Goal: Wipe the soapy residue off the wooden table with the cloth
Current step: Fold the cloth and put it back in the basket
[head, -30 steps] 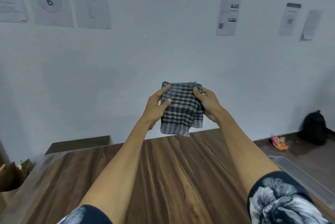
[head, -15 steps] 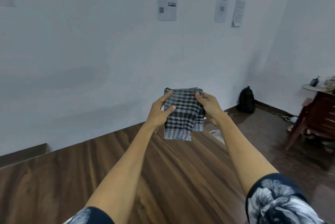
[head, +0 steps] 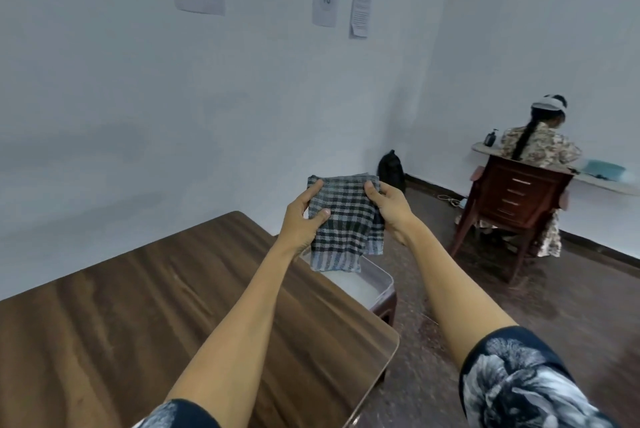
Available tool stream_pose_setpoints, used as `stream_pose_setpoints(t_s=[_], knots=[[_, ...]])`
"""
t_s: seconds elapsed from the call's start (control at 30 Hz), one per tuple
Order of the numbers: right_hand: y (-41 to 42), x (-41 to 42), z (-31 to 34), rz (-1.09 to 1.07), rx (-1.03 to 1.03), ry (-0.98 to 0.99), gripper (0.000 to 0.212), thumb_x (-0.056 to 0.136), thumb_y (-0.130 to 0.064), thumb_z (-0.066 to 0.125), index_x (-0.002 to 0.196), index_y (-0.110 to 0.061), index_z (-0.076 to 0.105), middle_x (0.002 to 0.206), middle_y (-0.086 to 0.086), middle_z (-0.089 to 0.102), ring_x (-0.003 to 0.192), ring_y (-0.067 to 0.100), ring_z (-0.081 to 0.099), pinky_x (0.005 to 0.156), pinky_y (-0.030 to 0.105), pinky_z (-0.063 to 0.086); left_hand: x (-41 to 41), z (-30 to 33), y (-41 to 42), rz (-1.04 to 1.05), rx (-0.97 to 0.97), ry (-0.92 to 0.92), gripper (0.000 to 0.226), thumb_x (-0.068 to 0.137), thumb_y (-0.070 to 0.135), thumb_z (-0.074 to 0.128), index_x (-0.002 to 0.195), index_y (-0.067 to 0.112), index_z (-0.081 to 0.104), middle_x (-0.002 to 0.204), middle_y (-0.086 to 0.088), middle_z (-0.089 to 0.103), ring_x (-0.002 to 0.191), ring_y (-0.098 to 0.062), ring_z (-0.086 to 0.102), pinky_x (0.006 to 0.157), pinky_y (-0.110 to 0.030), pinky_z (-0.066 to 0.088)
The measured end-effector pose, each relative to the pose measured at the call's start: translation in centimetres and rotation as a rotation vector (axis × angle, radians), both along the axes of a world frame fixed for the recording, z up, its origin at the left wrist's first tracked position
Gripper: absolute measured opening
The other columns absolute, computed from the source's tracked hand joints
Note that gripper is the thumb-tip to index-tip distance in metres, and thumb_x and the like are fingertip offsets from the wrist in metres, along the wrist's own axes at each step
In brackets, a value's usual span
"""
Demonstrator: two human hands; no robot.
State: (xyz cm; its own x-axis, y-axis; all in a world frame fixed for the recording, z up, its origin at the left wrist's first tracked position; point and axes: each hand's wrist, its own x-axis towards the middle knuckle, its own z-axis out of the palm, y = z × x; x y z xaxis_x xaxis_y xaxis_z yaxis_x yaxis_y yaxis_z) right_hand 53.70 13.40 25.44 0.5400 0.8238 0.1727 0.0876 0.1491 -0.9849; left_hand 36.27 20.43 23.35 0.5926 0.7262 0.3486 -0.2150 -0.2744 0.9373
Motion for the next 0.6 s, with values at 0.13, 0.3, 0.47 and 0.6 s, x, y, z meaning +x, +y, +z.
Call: stream_pose_setpoints(t_s=[0.13, 0.3, 0.47, 0.6], knots=[[0.1, 4.7, -1.4, -0.039, -0.034, 0.012, 0.027, 0.09, -0.032, 0.058, 0.104, -0.01, 0.065, 0.107, 0.011, 0.069, 0.099, 0.024, 0.066, 0.09, 0.039, 0.052, 5.0, -0.9, 0.3, -0.05, -0.051, 0.002, 0.06, 0.085, -0.005, 0.06, 0.138, 0.013, 0.04, 0.135, 0.002, 0.046, 0.113, -0.001, 0.049, 0.099, -0.018, 0.042], [2.7, 10.4, -4.9, -0.025, -0.129, 0.075, 0.033, 0.092, -0.03, 0.056, 0.113, -0.005, 0.062, 0.11, 0.013, 0.068, 0.101, 0.027, 0.065, 0.09, 0.041, 0.051, 10.3, -3.9, 3.4, -0.076, -0.126, 0.061, 0.066, 0.082, -0.005, 0.064, 0.139, 0.016, 0.04, 0.137, 0.0, 0.046, 0.114, -0.005, 0.052, 0.094, -0.018, 0.046], [7.1, 16.1, -9.5, 0.007, -0.287, 0.068, 0.029, 0.093, -0.022, 0.057, 0.117, -0.007, 0.061, 0.114, 0.011, 0.067, 0.104, 0.026, 0.064, 0.093, 0.043, 0.05, 15.7, -9.2, 8.0, -0.045, -0.223, 0.164, 0.07, 0.079, -0.005, 0.067, 0.138, 0.022, 0.041, 0.139, 0.001, 0.045, 0.12, -0.01, 0.05, 0.097, -0.028, 0.046], [9.8, 20.0, -13.1, 0.039, -0.42, 0.127, 0.024, 0.093, -0.015, 0.058, 0.114, -0.006, 0.062, 0.11, 0.011, 0.068, 0.1, 0.026, 0.065, 0.089, 0.042, 0.053, 19.3, -13.3, 10.2, -0.043, -0.294, 0.248, 0.072, 0.082, -0.012, 0.06, 0.142, 0.015, 0.033, 0.14, 0.002, 0.039, 0.118, -0.007, 0.045, 0.08, -0.011, 0.049]])
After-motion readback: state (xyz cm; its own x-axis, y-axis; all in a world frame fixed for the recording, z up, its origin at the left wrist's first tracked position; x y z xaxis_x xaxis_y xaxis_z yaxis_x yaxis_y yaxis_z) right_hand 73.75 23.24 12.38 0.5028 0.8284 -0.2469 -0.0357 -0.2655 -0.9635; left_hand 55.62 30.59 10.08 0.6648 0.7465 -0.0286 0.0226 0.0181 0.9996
